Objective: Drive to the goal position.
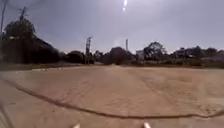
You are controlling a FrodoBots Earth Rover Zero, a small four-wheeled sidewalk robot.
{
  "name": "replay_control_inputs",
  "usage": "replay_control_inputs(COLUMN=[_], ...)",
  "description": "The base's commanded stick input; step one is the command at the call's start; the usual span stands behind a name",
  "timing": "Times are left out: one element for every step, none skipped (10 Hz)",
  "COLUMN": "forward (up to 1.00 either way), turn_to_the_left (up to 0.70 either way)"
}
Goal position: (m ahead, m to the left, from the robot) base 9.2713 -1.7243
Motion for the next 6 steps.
replay_control_inputs(forward=[0.70,0.70,0.70,0.70,0.70,0.70], turn_to_the_left=[0.00,0.00,0.00,0.00,0.00,0.00])
